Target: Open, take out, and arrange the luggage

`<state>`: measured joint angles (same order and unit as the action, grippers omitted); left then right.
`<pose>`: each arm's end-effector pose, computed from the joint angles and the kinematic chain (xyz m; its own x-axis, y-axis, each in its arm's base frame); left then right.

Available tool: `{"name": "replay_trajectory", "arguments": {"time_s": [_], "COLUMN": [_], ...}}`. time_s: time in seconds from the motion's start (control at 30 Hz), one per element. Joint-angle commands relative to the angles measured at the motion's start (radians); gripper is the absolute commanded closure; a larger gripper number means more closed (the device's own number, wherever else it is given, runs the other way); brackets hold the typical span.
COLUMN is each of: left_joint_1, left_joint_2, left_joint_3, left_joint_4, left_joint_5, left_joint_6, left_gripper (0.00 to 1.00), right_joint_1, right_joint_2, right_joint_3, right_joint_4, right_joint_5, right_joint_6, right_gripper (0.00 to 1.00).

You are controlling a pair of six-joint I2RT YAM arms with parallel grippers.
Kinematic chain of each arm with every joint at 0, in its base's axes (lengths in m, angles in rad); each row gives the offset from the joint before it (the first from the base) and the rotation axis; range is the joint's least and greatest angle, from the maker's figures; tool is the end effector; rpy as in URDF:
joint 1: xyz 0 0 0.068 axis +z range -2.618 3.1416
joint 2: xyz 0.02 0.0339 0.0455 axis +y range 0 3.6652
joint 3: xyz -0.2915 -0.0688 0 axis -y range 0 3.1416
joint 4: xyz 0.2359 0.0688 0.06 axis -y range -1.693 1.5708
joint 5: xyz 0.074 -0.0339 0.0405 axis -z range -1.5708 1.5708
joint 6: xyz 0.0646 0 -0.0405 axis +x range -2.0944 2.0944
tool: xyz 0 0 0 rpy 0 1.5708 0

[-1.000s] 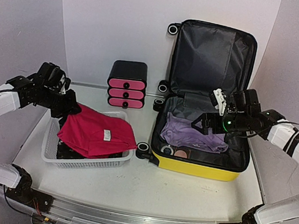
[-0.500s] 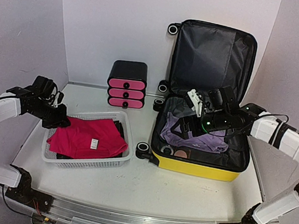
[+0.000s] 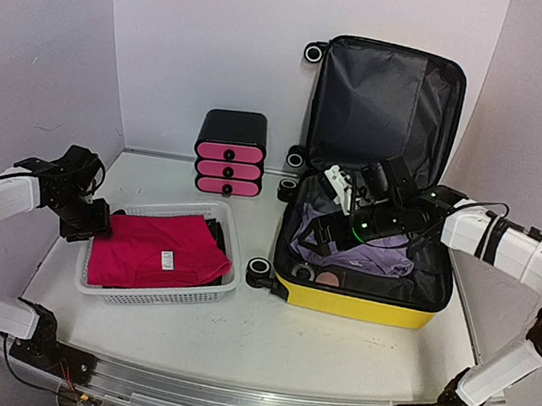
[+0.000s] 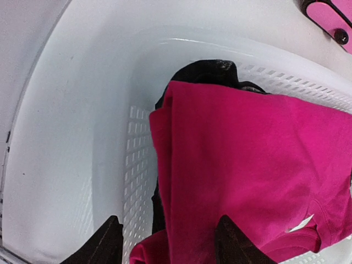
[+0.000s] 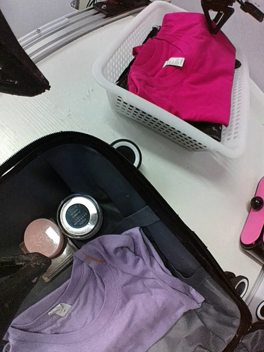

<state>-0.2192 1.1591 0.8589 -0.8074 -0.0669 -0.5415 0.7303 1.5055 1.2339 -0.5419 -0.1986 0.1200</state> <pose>0.2043 -0.0411 0.2443 -0.8451 -0.3386 -0.4137 -0.2891 0.9404 -0.1790 0.2438 0.2354 0.2991 -0.6279 -0.4047 -0.6649 -0.6847 0.6933 0.2246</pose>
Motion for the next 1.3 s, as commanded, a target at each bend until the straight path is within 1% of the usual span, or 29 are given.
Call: {"name": "replay_trajectory", "arguments": {"time_s": [0.0,0.03,0.07,0.1,0.13,0.2,0.23,0.27,0.33,0.43,0.47,0.57,0.67,0.73,0.8,0.87,0.9,0.97,1.0,1.13,1.2,1.27], "left_joint_1": [0.003,0.000,-0.005,-0.014,-0.019,-0.022,-0.022,-0.023,-0.016,-0.004,0.001,0.005,0.003,-0.005,-0.029,-0.049,-0.054,-0.067,-0.075,-0.091,-0.095,-0.100], "left_joint_2": [-0.093,-0.096,-0.091,-0.079,-0.059,-0.019,0.000,0.015,0.043,0.109,0.139,0.249,0.358,0.361,0.313,0.241,0.200,0.121,0.070,-0.044,-0.070,-0.071], "left_joint_3": [0.104,0.117,0.132,0.145,0.153,0.154,0.145,0.130,0.091,0.026,0.009,-0.028,0.012,0.034,0.052,0.062,0.066,0.076,0.083,0.131,0.157,0.189], "left_joint_4": [-0.096,-0.099,-0.099,-0.099,-0.099,-0.076,-0.061,-0.050,-0.047,-0.011,0.010,0.122,0.136,0.138,0.137,0.135,0.135,0.136,0.137,0.152,0.181,0.212], "left_joint_5": [-0.053,-0.005,0.028,0.094,0.150,0.260,0.284,0.265,0.157,0.047,0.034,0.052,0.063,0.093,0.084,0.089,0.104,0.136,0.152,0.210,0.271,0.333], "left_joint_6": [0.025,0.035,0.042,0.046,0.043,0.029,0.021,0.014,-0.036,-0.122,-0.143,-0.159,-0.131,-0.109,-0.070,-0.034,-0.018,0.009,0.026,0.070,0.097,0.113], "left_gripper": [0.45,0.50,0.57,0.66,0.73,0.81,0.84,0.86,0.88,0.87,0.87,0.88,0.95,0.95,0.89,0.75,0.65,0.55,0.52,0.39,0.32,0.28], "right_joint_1": [0.007,0.006,0.007,0.006,0.007,0.008,0.008,0.009,0.012,0.016,0.017,0.017,0.016,0.014,0.010,0.007,0.006,0.003,0.001,-0.020,-0.045,-0.078], "right_joint_2": [0.009,0.013,0.018,0.024,0.028,0.037,0.040,0.041,0.040,0.030,0.027,0.025,0.013,0.007,0.013,0.042,0.065,0.109,0.127,0.223,0.292,0.341], "right_joint_3": [0.045,0.047,0.048,0.050,0.053,0.059,0.063,0.064,0.068,0.063,0.058,0.042,0.039,0.051,0.065,0.089,0.107,0.143,0.161,0.225,0.270,0.301], "right_joint_4": [0.020,0.020,0.020,0.020,0.021,0.020,0.020,0.020,0.020,0.020,0.020,0.020,0.014,-0.018,-0.056,-0.113,-0.138,-0.169,-0.172,-0.171,-0.173,-0.172], "right_joint_5": [0.019,0.017,0.018,0.015,0.013,0.004,0.002,-0.001,0.001,0.000,0.001,0.008,0.045,0.104,0.159,0.222,0.253,0.284,0.286,0.275,0.257,0.241], "right_joint_6": [-0.020,-0.020,-0.022,-0.022,-0.023,-0.023,-0.021,-0.020,-0.019,-0.017,-0.017,-0.018,-0.029,-0.044,-0.060,-0.071,-0.076,-0.084,-0.085,-0.082,-0.052,-0.002], "right_gripper": [0.02,0.02,0.02,0.02,0.02,0.02,0.02,0.02,0.02,0.02,0.02,0.02,0.02,0.02,0.02,0.02,0.02,0.02,0.02,0.02,0.02,0.02]}}
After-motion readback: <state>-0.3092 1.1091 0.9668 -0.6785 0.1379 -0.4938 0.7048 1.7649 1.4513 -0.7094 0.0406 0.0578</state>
